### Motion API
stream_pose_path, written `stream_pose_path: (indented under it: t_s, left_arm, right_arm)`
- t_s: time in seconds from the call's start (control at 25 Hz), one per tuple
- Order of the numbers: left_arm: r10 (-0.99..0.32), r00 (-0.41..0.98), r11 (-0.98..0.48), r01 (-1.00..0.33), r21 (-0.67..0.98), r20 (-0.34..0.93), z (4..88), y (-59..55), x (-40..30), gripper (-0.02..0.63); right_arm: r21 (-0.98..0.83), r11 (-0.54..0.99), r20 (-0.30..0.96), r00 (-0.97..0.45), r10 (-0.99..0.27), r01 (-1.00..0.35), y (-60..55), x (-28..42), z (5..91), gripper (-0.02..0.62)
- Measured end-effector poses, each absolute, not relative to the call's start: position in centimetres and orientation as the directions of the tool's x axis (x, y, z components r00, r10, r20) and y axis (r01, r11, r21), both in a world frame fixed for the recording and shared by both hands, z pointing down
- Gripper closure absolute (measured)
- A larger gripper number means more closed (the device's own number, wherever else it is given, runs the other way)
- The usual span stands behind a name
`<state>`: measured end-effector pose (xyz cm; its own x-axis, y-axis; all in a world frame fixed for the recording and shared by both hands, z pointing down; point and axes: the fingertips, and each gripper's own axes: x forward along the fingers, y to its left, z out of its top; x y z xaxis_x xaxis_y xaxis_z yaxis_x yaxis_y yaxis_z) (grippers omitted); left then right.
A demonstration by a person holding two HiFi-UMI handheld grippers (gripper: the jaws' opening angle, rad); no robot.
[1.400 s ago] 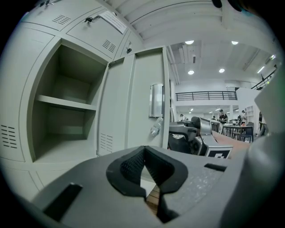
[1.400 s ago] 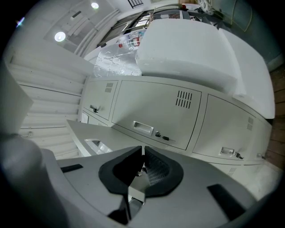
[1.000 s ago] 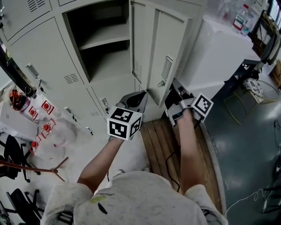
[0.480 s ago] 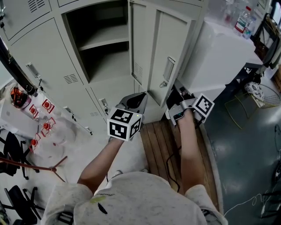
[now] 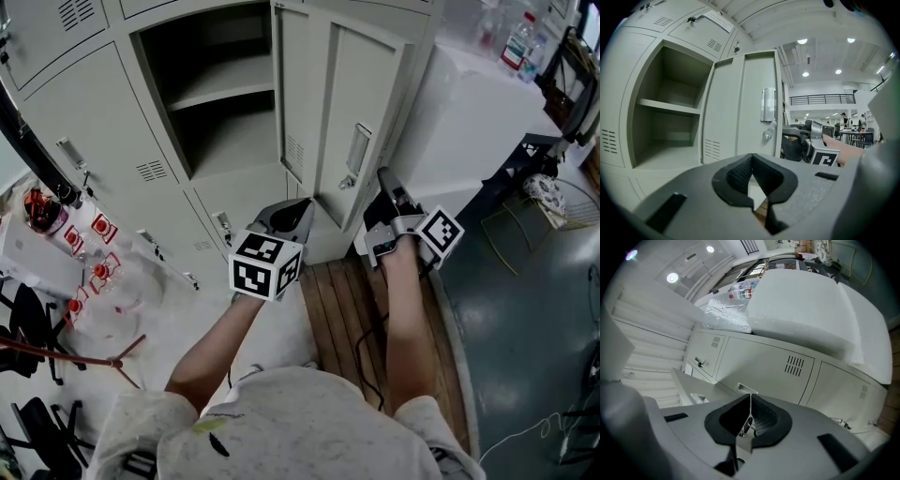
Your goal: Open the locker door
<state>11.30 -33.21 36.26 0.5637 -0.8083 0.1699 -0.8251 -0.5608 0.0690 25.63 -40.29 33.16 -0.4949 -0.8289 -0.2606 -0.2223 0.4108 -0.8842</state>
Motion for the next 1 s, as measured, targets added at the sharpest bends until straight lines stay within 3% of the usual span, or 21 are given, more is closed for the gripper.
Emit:
stream_pose_path:
  t_s: [0.52,1.0]
  left_arm:
    - [-0.778,0.606,-0.602,-0.794,0.079,0.163,36.0,-31.3,10.9,0.600]
    - [-0.800,0.581,-0.572,-0.814,0.103,0.148,35.8,-29.3,6.7,0.600]
  right_arm:
    - [-0.821,0.454,-0.270,-0.466,-0.843,-0.345,-35.5,24.6,30.9,0.584]
    - [-0.685,0.521,-0.221,-0.536,-0.815,-0.509,-31.5,18.8,29.5,0.584]
